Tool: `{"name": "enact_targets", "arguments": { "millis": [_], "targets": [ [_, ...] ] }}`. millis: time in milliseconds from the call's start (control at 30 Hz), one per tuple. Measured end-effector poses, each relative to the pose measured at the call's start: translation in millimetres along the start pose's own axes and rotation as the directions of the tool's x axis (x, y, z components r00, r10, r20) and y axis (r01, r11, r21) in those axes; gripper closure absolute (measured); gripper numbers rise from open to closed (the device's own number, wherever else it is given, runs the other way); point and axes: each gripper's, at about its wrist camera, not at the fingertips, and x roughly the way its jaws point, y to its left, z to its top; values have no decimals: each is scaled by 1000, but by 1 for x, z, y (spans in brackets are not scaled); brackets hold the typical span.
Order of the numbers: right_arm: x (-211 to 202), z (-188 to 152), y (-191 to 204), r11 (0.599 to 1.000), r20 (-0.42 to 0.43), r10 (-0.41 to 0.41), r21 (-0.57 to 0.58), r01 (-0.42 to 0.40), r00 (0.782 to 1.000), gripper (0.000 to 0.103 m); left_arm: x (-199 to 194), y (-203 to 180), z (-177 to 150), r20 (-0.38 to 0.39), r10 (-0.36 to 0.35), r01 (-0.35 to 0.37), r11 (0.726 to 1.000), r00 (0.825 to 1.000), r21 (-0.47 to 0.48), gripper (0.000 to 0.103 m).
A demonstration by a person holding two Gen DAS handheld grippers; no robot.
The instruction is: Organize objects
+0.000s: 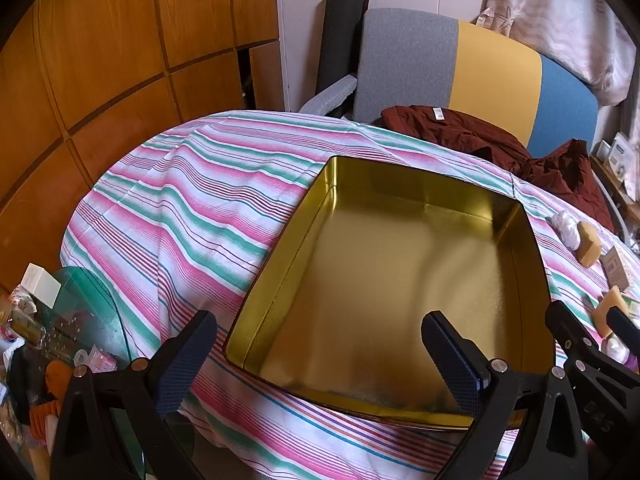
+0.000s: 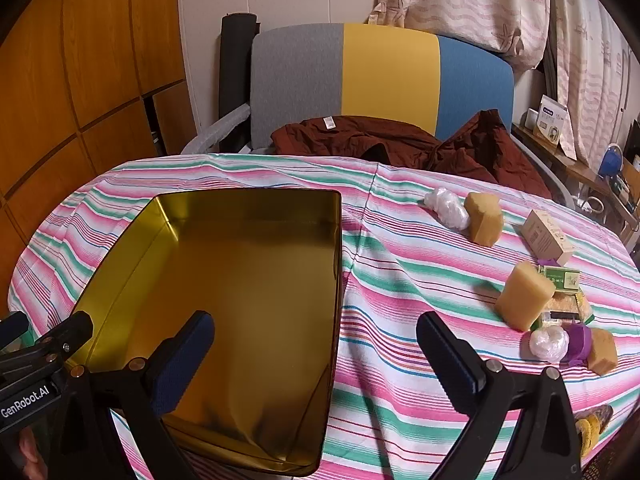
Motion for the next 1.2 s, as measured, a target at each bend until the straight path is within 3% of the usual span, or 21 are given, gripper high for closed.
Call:
{"name": "enact_targets", "arguments": {
  "millis": [400,667,967,1200],
  "targets": [
    [-7,3,-9,1000,21,-7,24,6,1000,0,-1,-6,-1,-4,-11,11,1000,1000,14,0],
    [-33,4,-35,999,144,29,10,-31,989,0,1,-16,-10,-10,-58,58,998,998,15,0],
    [-43,-6,-101,996,81,-88,39,85,993,0,-3,-52,-32,-42,-133,138,982,990,130,0],
    [-67,-35,-187,971,43,-193,154,184,980,4,-14,-79,-48,-64,-264,272,940,962,208,0]
  ]
}}
